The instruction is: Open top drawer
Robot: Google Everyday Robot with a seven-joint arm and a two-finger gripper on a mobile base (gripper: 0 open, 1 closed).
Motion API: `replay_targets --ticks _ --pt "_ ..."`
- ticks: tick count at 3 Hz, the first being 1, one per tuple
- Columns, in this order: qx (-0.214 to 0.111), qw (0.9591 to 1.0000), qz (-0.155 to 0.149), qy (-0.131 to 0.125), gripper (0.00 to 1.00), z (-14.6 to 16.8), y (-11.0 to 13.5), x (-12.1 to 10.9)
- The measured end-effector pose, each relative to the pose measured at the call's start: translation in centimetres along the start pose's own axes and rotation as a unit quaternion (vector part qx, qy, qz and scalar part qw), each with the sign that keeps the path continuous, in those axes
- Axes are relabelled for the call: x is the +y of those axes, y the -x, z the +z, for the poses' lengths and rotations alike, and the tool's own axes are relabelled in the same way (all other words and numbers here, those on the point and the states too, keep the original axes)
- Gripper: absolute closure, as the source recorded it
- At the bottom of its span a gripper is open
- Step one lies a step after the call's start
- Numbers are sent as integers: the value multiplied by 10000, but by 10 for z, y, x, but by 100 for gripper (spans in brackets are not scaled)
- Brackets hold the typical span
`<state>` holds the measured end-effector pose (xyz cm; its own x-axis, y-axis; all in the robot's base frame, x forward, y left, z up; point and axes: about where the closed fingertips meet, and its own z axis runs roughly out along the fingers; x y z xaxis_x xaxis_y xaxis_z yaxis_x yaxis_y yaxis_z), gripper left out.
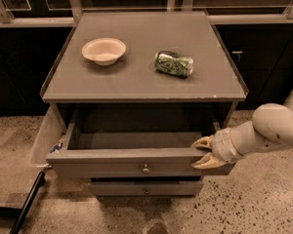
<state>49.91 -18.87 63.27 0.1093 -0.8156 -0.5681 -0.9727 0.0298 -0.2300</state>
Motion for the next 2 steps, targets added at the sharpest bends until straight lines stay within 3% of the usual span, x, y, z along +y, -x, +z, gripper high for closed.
replay_targets --ticks 1,2 --pt "0 10000 0 0 100 -1 1 1" --pt "-37 10000 15 -17 100 -3 0 8"
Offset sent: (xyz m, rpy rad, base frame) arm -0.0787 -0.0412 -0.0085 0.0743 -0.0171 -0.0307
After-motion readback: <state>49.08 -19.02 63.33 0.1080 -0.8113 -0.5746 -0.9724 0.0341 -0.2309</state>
